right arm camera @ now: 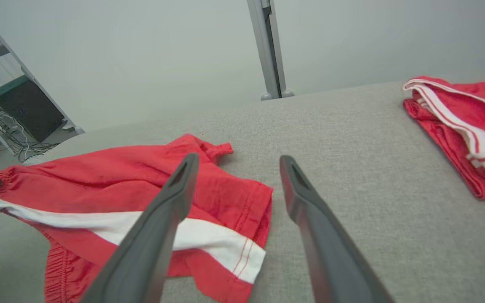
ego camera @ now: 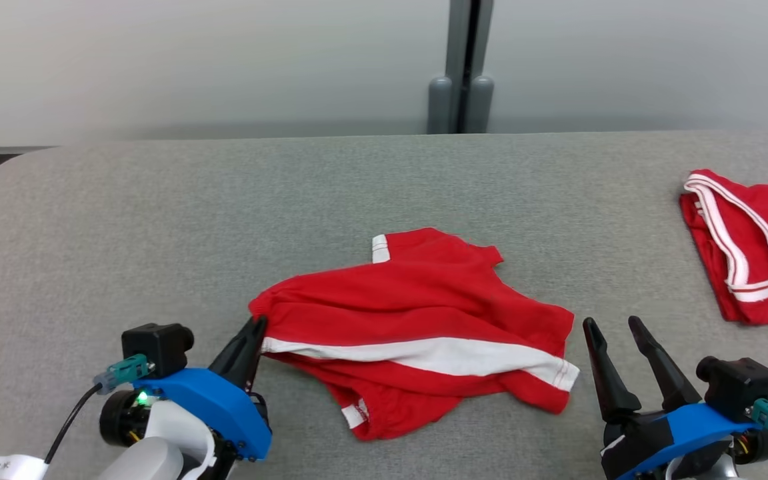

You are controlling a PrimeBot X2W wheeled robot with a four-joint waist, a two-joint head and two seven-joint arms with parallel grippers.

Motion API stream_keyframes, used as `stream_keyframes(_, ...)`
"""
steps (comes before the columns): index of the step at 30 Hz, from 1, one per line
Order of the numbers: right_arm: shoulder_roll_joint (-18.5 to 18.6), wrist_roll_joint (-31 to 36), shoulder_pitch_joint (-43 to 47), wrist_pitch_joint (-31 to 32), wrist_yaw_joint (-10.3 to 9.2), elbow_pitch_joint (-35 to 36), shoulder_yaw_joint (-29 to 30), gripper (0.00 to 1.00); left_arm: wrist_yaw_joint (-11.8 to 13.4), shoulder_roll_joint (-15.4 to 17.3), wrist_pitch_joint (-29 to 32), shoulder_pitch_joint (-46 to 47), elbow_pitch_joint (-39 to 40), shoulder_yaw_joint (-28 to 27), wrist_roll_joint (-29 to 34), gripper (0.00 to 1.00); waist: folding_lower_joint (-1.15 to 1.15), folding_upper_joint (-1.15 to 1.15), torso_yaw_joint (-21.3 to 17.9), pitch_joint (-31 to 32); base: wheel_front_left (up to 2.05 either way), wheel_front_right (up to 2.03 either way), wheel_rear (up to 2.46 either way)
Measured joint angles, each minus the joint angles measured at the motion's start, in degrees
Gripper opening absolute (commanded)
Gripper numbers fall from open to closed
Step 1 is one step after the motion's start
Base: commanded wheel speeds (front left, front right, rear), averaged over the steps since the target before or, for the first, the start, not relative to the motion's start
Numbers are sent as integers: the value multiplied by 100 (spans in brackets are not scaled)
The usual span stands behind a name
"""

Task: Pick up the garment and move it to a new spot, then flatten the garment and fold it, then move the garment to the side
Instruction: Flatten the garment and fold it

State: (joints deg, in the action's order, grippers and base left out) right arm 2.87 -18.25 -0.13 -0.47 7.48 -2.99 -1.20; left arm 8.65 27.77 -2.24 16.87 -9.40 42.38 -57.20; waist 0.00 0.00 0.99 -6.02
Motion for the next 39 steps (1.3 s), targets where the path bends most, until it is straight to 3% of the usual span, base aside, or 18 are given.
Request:
stream_keyframes(4, -1, -2, -40, 33, 0, 5, -30, 100, 166, -143, -179, 15, -521, -20, 129, 0, 0, 0, 138, -44, 0, 0, 0)
stream_keyframes(5, -1, -3, -47, 37, 0, 5, -42, 100, 178, -216, -235, 54, -671, -18, 143, 28, 0, 0, 146, -49, 0, 0, 0)
stream_keyframes(6, 0, -3, -60, 38, 0, 5, -48, 100, 192, -285, -283, 114, -799, -1, 192, 49, 0, 0, 141, -49, 0, 0, 0)
stream_keyframes(7, 0, -8, -75, 41, 0, 8, -60, 100, 190, -334, -327, 170, -926, 22, 236, 100, 0, 0, 130, -47, 0, 0, 0)
stream_keyframes(13, 0, 1, -80, 46, 0, 21, 0, 100, 75, -485, -795, 229, -1327, 9, 342, 100, 0, 0, 17, -15, 0, 0, 0)
stream_keyframes(19, 1, 45, 44, 73, 0, 84, 183, 100, 11, -501, -1255, -81, -1334, -590, 475, 100, 0, 0, -114, 118, 0, 0, 0)
stream_keyframes(24, 1, 47, 122, 82, 0, 88, 282, 100, -109, -582, -1277, -375, -801, -1401, 1149, 100, 0, 0, -122, 211, 0, 0, 0)
stream_keyframes(27, 0, 65, 181, 89, 0, 44, 349, 100, -260, -773, -1276, -886, -457, -1981, 1909, 100, 0, 0, -111, 312, 0, 0, 0)
stream_keyframes(33, 0, 165, 289, 63, 0, -60, 441, 100, -452, -935, -1277, -1343, -331, -2432, 2624, 100, 0, 0, -110, 484, 0, 0, 0)
stream_keyframes(39, 0, 207, 377, 38, 0, -101, 446, 100, -616, -1049, -1277, -1601, -371, -2676, 2871, 100, 0, 0, -97, 582, 0, 0, 0)
